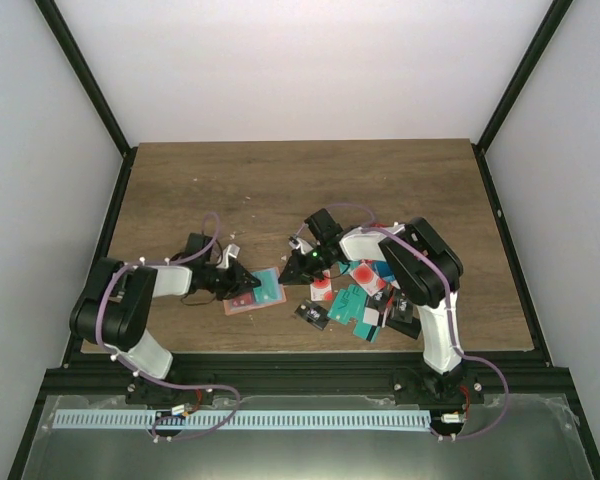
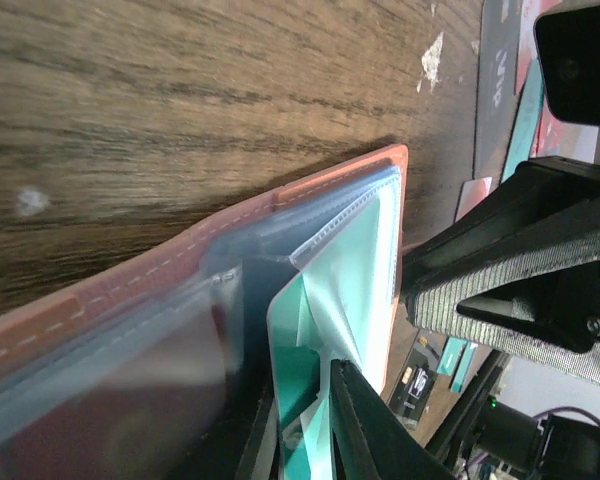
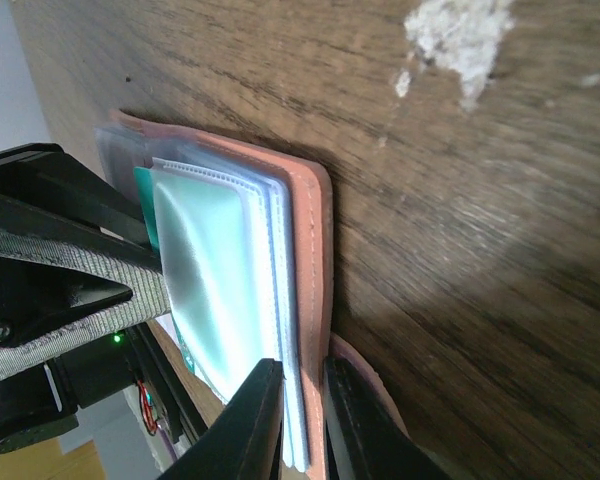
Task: Put the credit cards into the card holder
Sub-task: Insert the credit card into the card holder.
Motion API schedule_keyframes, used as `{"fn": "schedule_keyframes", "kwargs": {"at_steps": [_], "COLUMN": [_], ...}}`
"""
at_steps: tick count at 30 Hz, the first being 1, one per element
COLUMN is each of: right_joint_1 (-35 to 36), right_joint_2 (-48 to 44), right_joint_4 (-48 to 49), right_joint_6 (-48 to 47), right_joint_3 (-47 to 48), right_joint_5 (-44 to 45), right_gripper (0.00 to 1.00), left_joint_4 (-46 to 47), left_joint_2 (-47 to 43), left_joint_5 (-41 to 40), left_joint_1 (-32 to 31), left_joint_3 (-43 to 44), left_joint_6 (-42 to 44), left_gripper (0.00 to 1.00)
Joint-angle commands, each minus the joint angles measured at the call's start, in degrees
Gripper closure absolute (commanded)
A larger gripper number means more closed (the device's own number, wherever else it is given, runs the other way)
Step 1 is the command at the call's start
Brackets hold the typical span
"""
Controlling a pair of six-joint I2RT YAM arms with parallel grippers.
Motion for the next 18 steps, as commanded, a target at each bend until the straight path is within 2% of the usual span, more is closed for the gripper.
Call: {"fn": "schedule_keyframes", "kwargs": {"at_steps": [1,12,18], "right_joint_1": [2.6,2.6,2.6], "right_joint_2": [5.1,5.8,6.1], "right_joint_4": [-2.4,-1.4,-1.1], "right_joint_6": [0.5,0.6,0.2], "right_joint_3": [-0.9,-0.4,-0.2], "right_joint_5": [3.8,3.1,2.9], "right_gripper": [0.85,0.85,0.85], "left_joint_4": [-8.8,-21.4,-23.9], "left_joint_2": [-1.8,-3.7,-5.8], "left_joint_5": [-5.8,-12.6,-14.2], "left_joint_1": [-0.5,-2.7,-2.8], "left_joint_3": [2.3,8.1,9.0], "left_joint_6": [2.2,2.1,0.7], "left_gripper": [0.82,0.79,0.80]}}
